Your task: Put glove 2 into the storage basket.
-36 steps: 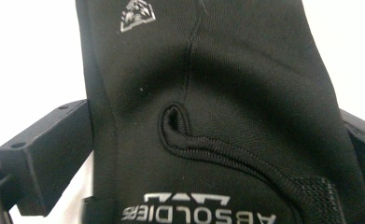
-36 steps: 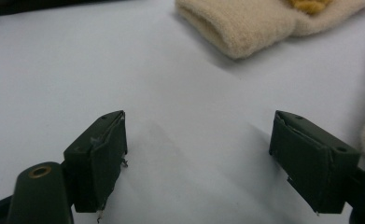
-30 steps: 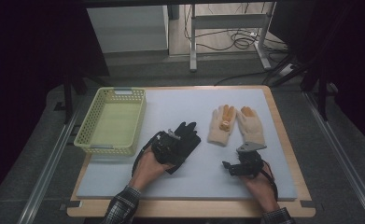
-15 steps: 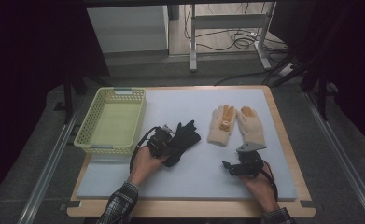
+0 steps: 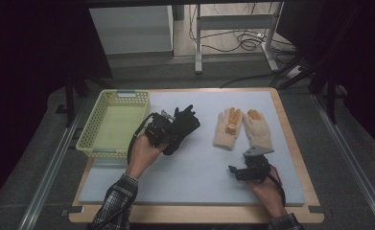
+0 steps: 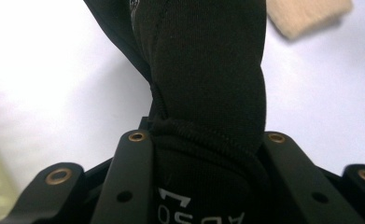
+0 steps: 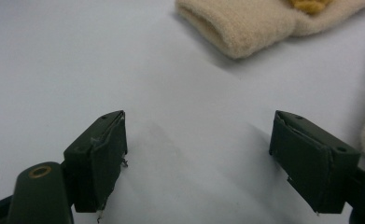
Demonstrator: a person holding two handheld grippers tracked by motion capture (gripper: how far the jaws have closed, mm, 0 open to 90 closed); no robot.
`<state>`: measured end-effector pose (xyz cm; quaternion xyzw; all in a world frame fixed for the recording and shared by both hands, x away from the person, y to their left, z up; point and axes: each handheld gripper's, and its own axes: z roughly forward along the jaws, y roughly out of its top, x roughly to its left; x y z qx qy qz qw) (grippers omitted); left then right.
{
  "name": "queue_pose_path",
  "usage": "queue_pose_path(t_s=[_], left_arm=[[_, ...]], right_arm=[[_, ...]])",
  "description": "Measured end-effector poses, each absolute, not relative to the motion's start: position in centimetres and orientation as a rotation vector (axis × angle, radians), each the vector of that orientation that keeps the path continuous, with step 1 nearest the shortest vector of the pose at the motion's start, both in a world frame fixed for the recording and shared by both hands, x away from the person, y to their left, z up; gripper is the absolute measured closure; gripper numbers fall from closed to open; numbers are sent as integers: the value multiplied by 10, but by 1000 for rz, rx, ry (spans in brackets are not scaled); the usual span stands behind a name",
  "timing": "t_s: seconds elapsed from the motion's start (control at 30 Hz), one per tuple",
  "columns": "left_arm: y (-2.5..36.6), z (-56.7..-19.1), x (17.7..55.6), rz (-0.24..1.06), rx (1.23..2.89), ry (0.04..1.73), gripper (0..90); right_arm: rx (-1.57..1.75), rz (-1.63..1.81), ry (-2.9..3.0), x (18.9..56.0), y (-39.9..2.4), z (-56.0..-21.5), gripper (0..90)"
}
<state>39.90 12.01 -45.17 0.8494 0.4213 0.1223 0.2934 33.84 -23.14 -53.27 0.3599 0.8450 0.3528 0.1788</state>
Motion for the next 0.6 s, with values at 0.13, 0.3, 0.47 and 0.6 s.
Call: queue_pose_path(t_s=[0.13,0.3,0.47,0.6], left_arm=[[133,-436,406,370,2237,1164,687],[151,-420,413,422,2218,1205,683],[173,-408,420,486,2192,1262,678],[193,-401,424,524,2160,1317,678]], right_arm=[[1016,997,2390,339,-232,-533,187],[1016,998,2389,339,-231,-533,187],[1017,1001,2388,339,-231,-533,187],[1017,1001,2388,339,-231,-533,187]])
